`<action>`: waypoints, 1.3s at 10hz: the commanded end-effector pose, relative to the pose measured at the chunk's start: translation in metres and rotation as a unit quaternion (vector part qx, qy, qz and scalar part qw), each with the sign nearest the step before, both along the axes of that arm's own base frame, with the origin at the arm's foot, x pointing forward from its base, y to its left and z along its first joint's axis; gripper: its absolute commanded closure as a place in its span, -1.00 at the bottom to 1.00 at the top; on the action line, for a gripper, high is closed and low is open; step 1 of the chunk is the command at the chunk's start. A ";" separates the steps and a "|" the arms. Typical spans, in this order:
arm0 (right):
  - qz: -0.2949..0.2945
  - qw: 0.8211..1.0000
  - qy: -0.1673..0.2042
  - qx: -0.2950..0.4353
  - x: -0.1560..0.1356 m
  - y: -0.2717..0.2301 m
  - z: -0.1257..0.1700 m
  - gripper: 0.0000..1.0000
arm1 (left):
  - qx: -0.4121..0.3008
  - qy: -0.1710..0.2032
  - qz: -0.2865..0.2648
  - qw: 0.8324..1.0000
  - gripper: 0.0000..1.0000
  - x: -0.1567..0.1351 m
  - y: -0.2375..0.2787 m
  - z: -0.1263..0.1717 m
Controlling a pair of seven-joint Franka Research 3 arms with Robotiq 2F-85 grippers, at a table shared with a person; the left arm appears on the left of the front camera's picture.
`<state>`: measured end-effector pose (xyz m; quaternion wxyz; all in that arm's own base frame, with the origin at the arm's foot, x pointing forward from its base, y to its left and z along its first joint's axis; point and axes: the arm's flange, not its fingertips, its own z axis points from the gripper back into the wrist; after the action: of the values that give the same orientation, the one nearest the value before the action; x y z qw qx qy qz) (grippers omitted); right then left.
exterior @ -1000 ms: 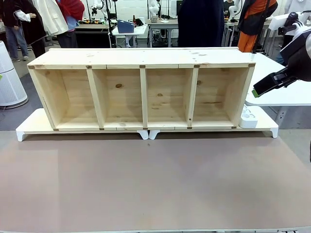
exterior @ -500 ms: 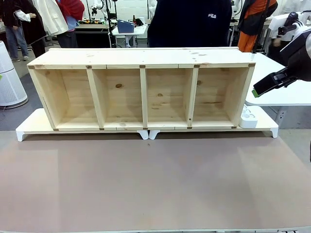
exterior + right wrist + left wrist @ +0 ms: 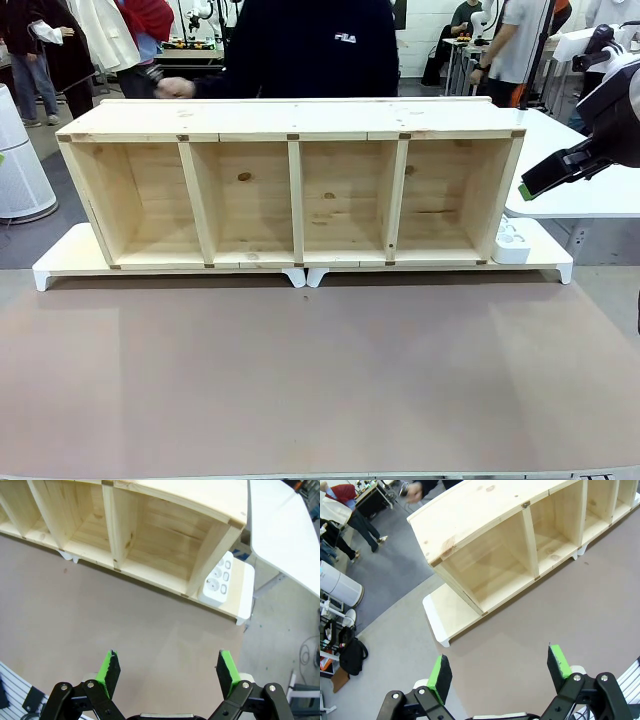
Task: Perform cable management.
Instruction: When the cord part of the Power Cable appears at the lower middle area of the table and stops, grasp the cord part of the Power Cable.
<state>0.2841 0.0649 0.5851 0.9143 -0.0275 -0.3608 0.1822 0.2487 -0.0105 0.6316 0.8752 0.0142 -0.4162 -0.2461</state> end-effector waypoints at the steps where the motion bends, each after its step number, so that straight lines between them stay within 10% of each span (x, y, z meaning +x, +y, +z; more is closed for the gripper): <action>1: -0.003 1.000 -0.003 0.003 0.001 0.000 0.001 -1.00 | -0.008 -0.003 0.008 1.000 -1.00 0.003 0.000 0.000; 13: -0.003 1.000 -0.003 0.003 0.001 0.000 0.001 -1.00 | -0.008 -0.003 0.008 1.000 -1.00 0.003 0.000 0.000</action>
<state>0.2841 0.0649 0.5851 0.9143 -0.0275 -0.3608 0.1822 0.2488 -0.0105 0.6316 0.8752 0.0142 -0.4162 -0.2461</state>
